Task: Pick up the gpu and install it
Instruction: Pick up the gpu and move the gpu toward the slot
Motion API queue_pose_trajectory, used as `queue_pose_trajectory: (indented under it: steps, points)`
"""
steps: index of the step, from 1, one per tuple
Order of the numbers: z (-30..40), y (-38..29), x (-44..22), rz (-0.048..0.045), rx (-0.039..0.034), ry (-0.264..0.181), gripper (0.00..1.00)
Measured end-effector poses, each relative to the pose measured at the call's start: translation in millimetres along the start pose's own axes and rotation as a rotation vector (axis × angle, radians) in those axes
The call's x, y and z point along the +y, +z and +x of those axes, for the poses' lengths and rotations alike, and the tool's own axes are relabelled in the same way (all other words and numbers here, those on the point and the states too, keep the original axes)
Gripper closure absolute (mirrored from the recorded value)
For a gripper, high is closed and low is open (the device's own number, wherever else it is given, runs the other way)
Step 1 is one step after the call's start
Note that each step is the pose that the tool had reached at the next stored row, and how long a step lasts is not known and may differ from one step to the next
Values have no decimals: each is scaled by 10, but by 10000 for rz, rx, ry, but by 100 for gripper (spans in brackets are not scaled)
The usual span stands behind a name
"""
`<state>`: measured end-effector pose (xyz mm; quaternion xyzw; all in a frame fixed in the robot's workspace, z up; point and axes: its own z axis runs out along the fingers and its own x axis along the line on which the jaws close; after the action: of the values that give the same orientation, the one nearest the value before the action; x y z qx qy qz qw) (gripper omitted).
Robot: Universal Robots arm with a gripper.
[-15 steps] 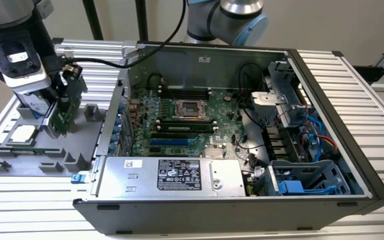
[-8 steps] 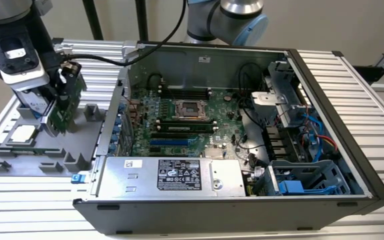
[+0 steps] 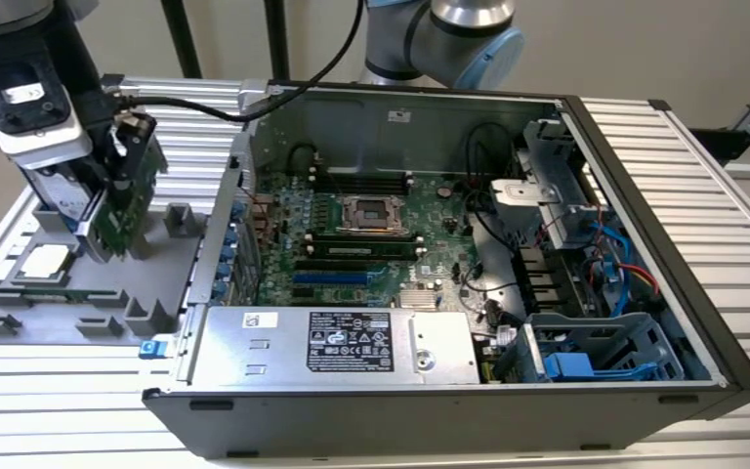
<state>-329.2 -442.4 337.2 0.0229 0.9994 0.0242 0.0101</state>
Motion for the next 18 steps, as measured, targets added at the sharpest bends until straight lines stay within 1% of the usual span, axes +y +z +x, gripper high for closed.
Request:
queue_pose_trajectory:
  steps: [4,7,14,18]
  points:
    - [-1,-70,3,0,0,0,100]
    - [-2,-103,5,1,0,1,100]
    - [-4,-217,10,-1,-1,-1,100]
    - [-5,-266,13,-1,0,0,100]
